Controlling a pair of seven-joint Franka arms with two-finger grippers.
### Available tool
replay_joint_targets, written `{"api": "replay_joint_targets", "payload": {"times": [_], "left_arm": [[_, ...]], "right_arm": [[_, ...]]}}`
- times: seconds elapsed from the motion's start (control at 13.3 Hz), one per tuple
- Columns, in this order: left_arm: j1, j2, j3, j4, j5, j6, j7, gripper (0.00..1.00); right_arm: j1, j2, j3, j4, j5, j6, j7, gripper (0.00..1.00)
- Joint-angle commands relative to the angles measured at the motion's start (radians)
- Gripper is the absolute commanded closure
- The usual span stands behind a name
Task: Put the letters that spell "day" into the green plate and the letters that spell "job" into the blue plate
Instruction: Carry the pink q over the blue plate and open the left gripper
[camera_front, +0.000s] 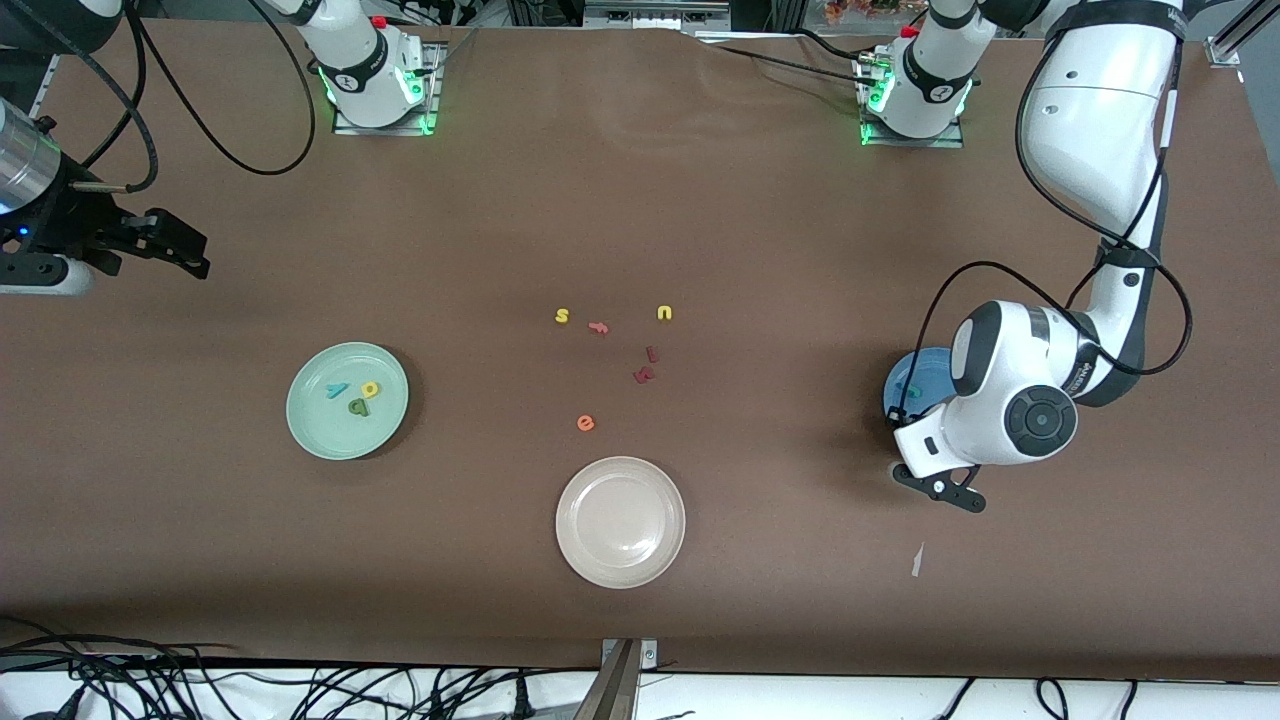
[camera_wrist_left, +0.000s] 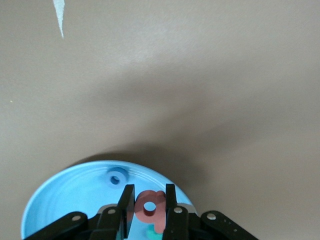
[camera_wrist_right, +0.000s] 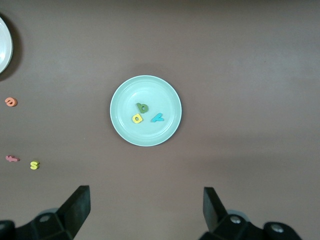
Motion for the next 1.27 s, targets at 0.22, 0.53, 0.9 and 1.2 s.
{"api": "replay_joint_targets", "payload": {"times": [0.22, 0.53, 0.9, 1.2], "left_arm": [[0.015, -0.082, -0.015, -0.095, 0.043, 0.031, 0.044, 0.00], [-0.003, -0.083, -0.015, 0.096, 0.033, -0.222, 0.021, 0.00], [0.014, -0.178, -0.013, 0.114, 0.030, -0.302, -0.106, 0.00], [0.036, -0.322, -0.013, 0.107, 0.030, -0.473, -0.181, 0.00]], "right_arm": [[-0.007, 0.012, 0.003, 0.029, 0.000, -0.017, 0.003, 0.00], [-0.009, 0.012, 0.001, 0.029, 0.000, -0.017, 0.003, 0.00], [-0.007, 0.012, 0.001, 0.029, 0.000, -0.017, 0.003, 0.00], [-0.007, 0.012, 0.001, 0.029, 0.000, -0.017, 0.004, 0.00]]}}
